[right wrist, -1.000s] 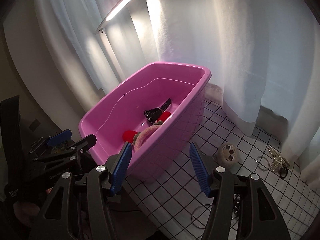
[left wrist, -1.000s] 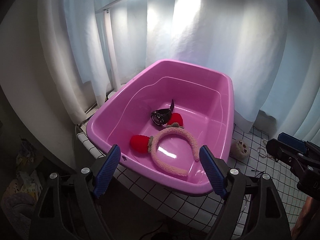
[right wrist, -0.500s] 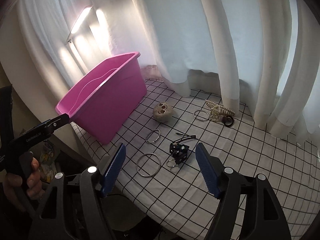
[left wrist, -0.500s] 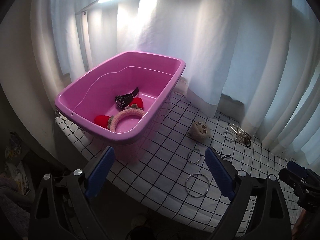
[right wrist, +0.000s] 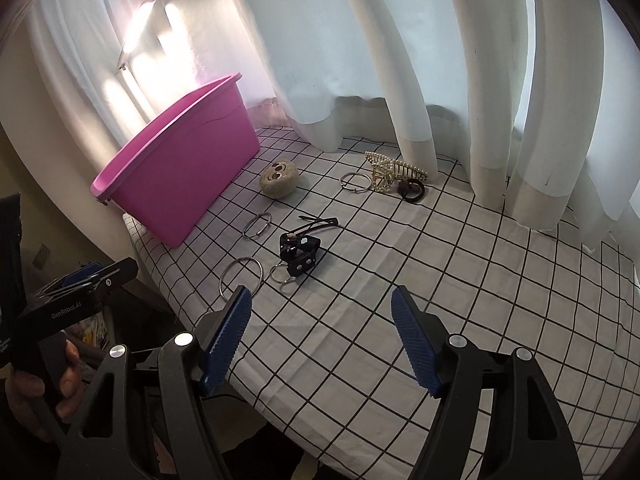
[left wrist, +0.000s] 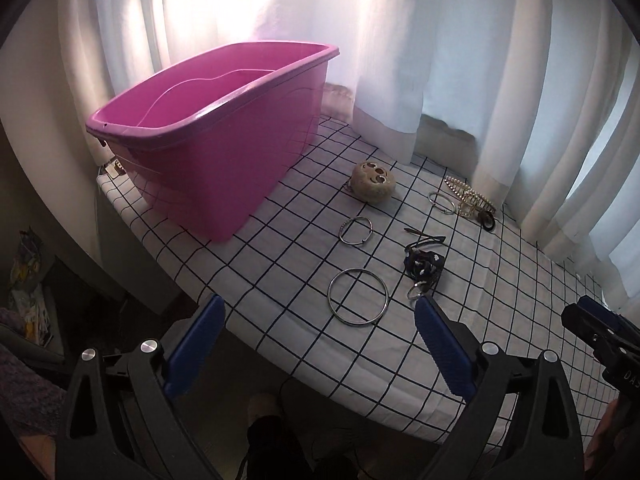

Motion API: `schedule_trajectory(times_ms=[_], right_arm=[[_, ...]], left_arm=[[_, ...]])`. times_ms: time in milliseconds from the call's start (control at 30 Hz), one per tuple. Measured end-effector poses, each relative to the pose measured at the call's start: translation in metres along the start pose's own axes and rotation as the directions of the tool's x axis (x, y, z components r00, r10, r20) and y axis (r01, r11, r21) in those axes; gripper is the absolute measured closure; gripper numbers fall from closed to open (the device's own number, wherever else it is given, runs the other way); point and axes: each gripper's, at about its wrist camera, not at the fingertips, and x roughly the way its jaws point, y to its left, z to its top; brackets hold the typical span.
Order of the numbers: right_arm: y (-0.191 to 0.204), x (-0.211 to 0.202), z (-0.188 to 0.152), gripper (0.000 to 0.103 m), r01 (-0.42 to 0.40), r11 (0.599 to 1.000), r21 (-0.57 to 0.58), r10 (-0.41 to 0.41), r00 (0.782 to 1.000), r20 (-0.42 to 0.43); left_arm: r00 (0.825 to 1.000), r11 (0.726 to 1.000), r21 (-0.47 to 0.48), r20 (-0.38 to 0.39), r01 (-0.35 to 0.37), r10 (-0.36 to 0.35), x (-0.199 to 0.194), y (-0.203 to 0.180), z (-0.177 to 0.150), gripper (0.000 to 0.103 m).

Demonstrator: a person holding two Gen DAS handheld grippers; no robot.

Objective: Organize jewelry
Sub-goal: 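Move both open tools back over the jewelry on the table, then grasp the black hair tie with the right tool while the left tool moves to the large silver ring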

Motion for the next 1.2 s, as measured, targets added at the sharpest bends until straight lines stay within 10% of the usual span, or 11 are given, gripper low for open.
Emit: schedule_trajectory(times_ms=[1200], right_arm=[[-0.075,0.129,0.021,0.034,0.039,0.999,0.020,-0.040,0.999,0.034]], left_arm=[[0.999,0.999,-0.004,-0.021,-0.045,0.045,0.148,-0.044,-0.046,0.008]])
